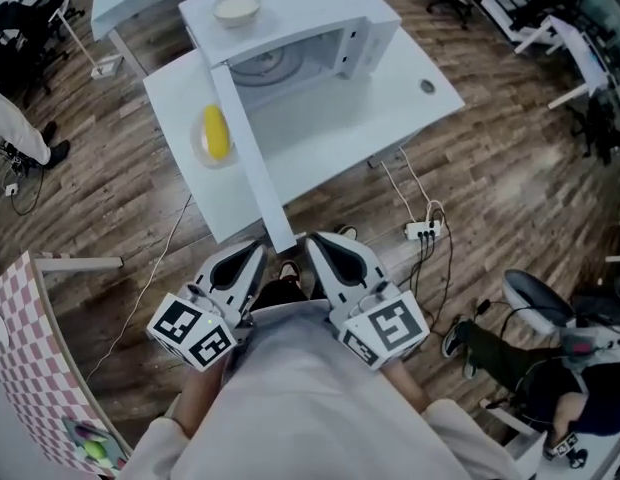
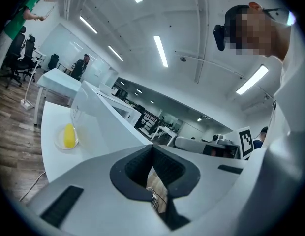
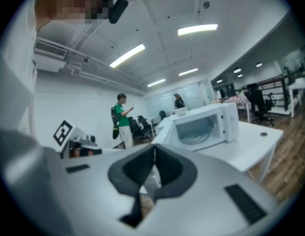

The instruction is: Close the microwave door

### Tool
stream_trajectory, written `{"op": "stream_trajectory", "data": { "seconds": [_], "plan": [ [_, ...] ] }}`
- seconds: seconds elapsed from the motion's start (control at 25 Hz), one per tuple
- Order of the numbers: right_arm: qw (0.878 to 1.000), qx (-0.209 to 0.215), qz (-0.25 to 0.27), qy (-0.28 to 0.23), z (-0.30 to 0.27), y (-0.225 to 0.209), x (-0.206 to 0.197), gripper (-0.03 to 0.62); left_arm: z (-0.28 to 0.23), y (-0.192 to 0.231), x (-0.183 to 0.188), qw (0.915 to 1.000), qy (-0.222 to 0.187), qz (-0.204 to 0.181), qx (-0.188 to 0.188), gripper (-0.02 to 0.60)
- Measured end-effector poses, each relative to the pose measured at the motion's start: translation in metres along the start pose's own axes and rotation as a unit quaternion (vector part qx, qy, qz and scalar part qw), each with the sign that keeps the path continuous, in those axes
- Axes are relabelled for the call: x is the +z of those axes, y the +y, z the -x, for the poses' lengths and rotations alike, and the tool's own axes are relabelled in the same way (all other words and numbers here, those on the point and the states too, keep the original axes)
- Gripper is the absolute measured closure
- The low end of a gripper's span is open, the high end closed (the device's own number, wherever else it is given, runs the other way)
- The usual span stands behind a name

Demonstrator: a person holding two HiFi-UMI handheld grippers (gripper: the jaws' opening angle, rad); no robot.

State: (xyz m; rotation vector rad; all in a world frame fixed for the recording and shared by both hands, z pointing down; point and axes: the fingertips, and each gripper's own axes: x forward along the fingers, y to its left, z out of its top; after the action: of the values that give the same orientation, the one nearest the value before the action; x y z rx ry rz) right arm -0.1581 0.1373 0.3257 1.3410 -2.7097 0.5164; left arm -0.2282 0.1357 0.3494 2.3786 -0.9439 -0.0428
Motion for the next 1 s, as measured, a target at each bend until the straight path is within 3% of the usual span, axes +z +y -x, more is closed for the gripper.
{"op": "stream_trajectory", "data": {
  "seconds": [1.0],
  "plan": [
    [0.999, 0.021, -0.001, 0.024, -0.013, -0.031, -0.003, 0.571, -0.024, 0.007, -0.007, 0.9997, 0.014, 0.019, 0.008, 0.566]
  ]
}}
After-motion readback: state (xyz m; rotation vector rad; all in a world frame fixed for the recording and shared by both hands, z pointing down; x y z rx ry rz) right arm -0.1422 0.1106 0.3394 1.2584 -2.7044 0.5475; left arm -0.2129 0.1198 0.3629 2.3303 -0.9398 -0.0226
